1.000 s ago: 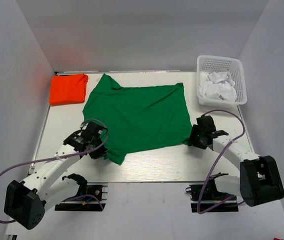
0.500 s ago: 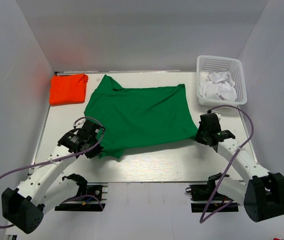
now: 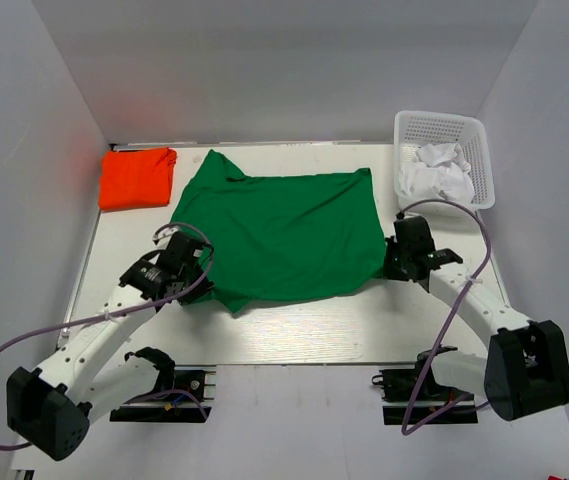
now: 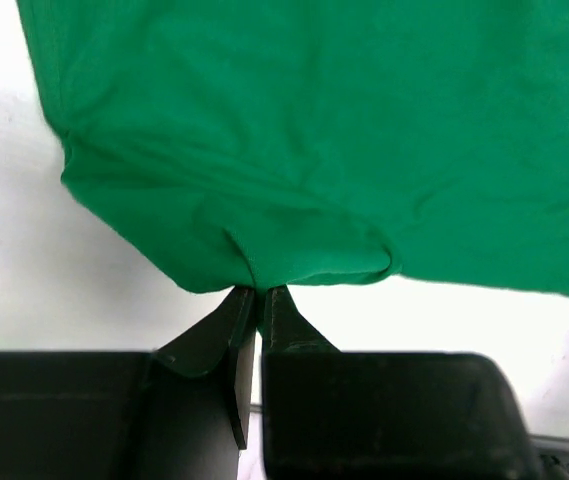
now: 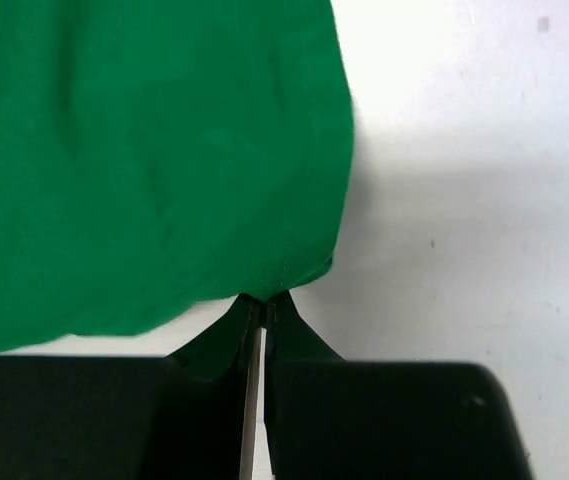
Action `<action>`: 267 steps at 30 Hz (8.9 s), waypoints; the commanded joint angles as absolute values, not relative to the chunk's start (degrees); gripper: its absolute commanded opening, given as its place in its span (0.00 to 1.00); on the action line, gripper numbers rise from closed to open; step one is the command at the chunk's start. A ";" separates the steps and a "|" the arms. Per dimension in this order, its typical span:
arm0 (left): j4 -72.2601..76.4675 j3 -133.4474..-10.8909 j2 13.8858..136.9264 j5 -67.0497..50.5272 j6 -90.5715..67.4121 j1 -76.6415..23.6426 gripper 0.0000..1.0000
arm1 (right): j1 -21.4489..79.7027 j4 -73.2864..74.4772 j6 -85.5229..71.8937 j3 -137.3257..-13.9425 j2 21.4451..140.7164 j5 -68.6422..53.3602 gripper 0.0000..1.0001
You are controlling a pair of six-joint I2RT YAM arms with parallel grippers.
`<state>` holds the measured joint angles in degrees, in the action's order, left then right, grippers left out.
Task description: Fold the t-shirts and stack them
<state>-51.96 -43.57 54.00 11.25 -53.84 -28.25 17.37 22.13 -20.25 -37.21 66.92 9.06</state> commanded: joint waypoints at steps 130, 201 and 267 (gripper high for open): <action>-19.86 -55.64 96.67 3.08 -35.67 -11.87 1.00 | 17.93 9.31 -23.72 -60.55 101.33 7.38 0.90; -26.54 -122.89 144.76 -1.84 -17.76 -6.77 0.59 | 13.71 11.95 -17.40 -79.63 107.22 12.03 0.90; 1.49 -40.19 74.11 0.96 -28.04 -8.00 0.00 | 15.65 4.13 -17.84 -65.41 98.63 17.14 0.00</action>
<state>-0.38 -44.45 79.66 -1.39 -24.08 -7.99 15.81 7.73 -17.41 -68.86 102.80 16.38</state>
